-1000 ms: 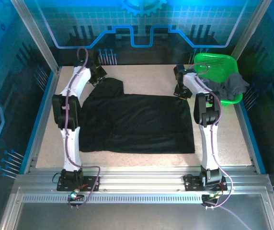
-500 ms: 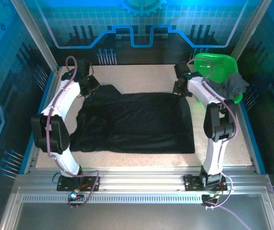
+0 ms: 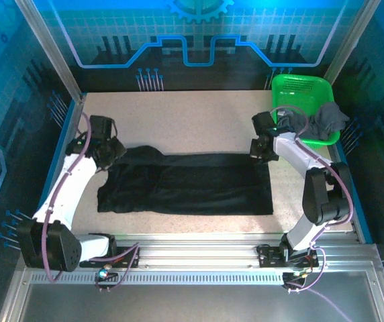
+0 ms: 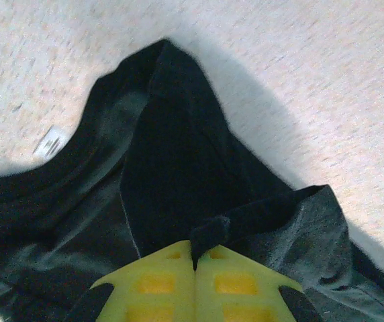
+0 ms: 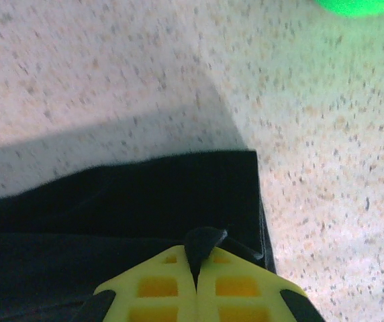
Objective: Fold and stack the t-shirts
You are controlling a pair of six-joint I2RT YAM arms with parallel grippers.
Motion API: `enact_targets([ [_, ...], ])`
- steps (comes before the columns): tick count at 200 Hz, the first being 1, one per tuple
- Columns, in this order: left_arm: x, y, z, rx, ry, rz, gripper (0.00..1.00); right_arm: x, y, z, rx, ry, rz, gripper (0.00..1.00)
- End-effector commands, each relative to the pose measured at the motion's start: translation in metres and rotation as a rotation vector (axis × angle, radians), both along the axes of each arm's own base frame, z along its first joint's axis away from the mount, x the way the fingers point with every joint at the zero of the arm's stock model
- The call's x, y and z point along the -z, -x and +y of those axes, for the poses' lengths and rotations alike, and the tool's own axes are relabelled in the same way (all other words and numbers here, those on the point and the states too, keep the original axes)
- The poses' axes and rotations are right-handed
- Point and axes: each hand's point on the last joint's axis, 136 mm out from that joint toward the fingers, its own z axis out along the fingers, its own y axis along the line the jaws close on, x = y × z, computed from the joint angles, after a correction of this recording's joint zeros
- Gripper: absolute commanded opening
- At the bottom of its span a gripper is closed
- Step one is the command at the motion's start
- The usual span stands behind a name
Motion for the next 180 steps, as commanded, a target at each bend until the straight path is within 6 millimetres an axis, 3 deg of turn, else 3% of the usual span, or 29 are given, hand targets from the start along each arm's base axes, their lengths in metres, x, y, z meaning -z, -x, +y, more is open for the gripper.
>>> enact_targets([
  [1,0.028,0.035,0.003,-0.039,0.008,0.093,0.00,0.017,0.017,-0.002,-0.005,-0.013,0.045,0.00],
  [40,0.048,0.066,0.010,-0.097,-0.003,0.137,0.00,0.037,0.035,-0.012,0.010,0.005,0.117,0.00],
  [119,0.053,0.093,0.016,-0.141,-0.021,0.163,0.00,0.023,0.042,-0.021,0.024,0.053,0.119,0.00],
  [180,0.073,0.116,0.009,-0.169,0.016,0.247,0.00,0.027,0.061,-0.021,0.040,0.093,0.145,0.00],
])
